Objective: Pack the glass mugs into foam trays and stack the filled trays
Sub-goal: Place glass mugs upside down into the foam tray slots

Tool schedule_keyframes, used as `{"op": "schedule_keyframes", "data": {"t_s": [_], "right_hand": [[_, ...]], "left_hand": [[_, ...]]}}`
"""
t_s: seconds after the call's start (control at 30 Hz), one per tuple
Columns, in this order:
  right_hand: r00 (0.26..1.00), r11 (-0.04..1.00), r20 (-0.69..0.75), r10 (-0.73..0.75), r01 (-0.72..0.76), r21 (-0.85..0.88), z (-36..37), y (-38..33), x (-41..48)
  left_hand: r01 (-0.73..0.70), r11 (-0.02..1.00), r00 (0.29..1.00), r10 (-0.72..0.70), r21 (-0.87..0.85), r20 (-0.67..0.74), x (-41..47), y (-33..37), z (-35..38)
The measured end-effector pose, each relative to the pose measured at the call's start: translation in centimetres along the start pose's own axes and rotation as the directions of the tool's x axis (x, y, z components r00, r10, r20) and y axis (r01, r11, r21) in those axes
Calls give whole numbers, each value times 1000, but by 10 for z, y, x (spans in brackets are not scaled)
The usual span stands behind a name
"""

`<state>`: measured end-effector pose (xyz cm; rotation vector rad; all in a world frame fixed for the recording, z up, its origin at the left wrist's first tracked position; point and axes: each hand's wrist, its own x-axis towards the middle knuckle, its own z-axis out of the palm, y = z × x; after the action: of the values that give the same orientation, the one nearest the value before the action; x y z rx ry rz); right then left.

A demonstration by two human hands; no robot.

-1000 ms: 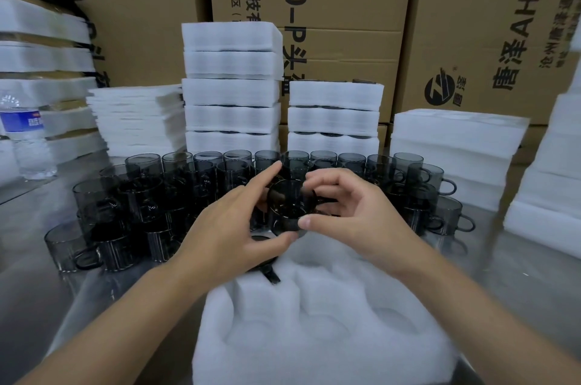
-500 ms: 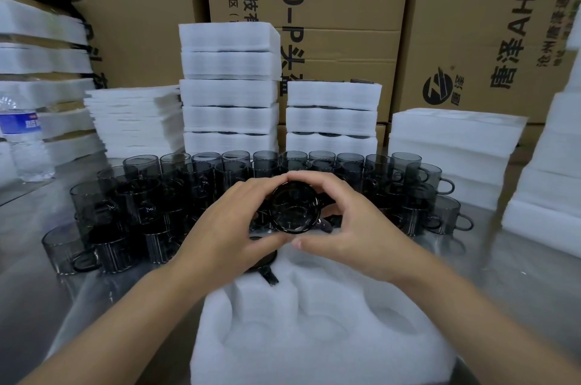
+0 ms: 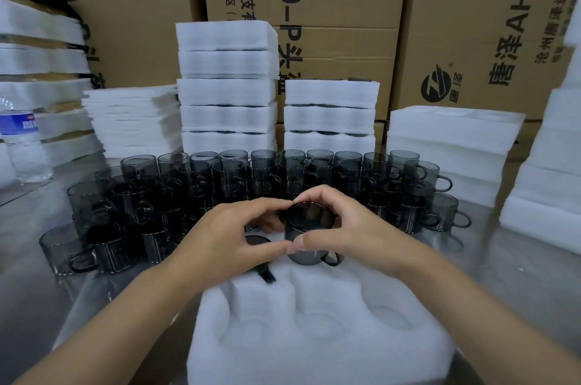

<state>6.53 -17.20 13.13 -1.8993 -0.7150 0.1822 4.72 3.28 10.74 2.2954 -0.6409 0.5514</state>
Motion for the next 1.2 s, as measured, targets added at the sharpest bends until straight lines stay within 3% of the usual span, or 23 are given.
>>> {"op": "schedule_keyframes", "data": {"t_s": [0.47, 0.73, 0.97, 1.2], "right_hand": [[998, 950, 47, 39, -22, -312, 0, 5, 1], [984, 946, -168, 55, -105, -305, 1, 14, 8], [983, 874, -160, 93, -157, -460, 2, 20, 12], [989, 853, -82, 121, -146, -501, -3, 18, 14]], "left_hand": [[137, 990, 978, -133, -13, 158, 1, 2, -3], [261, 965, 935, -256, 15, 243, 2, 0, -4], [285, 957, 929, -288, 50, 234, 2, -2, -3], [326, 945, 913, -324, 32, 247, 2, -5, -3]]}}
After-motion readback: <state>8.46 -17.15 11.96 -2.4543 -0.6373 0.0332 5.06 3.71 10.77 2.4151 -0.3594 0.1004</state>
